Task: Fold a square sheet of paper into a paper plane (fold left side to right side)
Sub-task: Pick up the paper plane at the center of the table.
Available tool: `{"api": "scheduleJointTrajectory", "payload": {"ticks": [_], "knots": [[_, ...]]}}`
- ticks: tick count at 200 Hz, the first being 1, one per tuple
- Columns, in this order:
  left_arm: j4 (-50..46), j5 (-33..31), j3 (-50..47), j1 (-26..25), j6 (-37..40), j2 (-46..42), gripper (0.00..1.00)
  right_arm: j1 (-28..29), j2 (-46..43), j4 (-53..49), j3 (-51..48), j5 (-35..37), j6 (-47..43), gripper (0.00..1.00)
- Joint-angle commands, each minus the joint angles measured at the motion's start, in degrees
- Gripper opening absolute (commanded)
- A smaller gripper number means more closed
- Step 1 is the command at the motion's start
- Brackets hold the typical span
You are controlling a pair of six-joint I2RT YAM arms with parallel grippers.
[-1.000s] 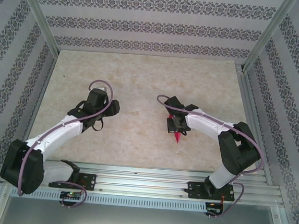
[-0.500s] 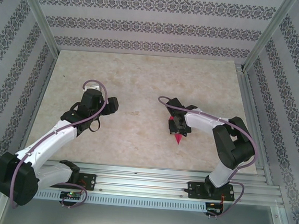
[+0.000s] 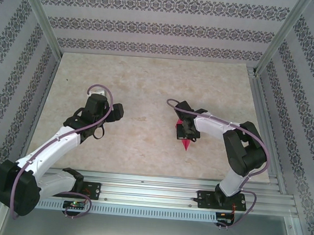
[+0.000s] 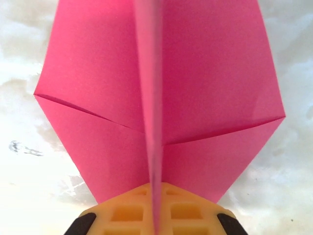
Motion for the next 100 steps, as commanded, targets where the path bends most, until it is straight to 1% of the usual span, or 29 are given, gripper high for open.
{"api": "scheduleJointTrajectory", "payload": {"ticks": [1,10,24,40,62,100], "knots": [[-2.01,-2.06,0.32,0.65,1.92,-2.85,0.9,-0.62,0.98,-0.45,4.19,-1.16,-0.06,0.0],[-2.63,-2.51,0.2,0.66,2.17,-3.63,0.92,-0.85,1.72,-1.08,6.08,-0.93,-0.31,0.0],[-3.75,-3.58,-0.03,0.68,2.29,-5.0,1.0,-1.54,3.47,-1.59,9.49,-1.01,-0.85,0.0],[-4.3,-3.86,-0.83,0.7,3.04,-6.69,1.0,-2.53,6.51,-2.18,13.97,-1.25,-1.42,0.0],[-5.39,-4.43,-1.65,0.66,3.83,-8.39,1.0,-3.93,12.61,-4.1,22.84,-1.34,-2.13,0.0],[-6.64,-4.13,-2.02,0.64,4.56,-8.89,1.0,-5.38,23.87,-8.52,38.1,-1.28,-3.69,0.0]]}}
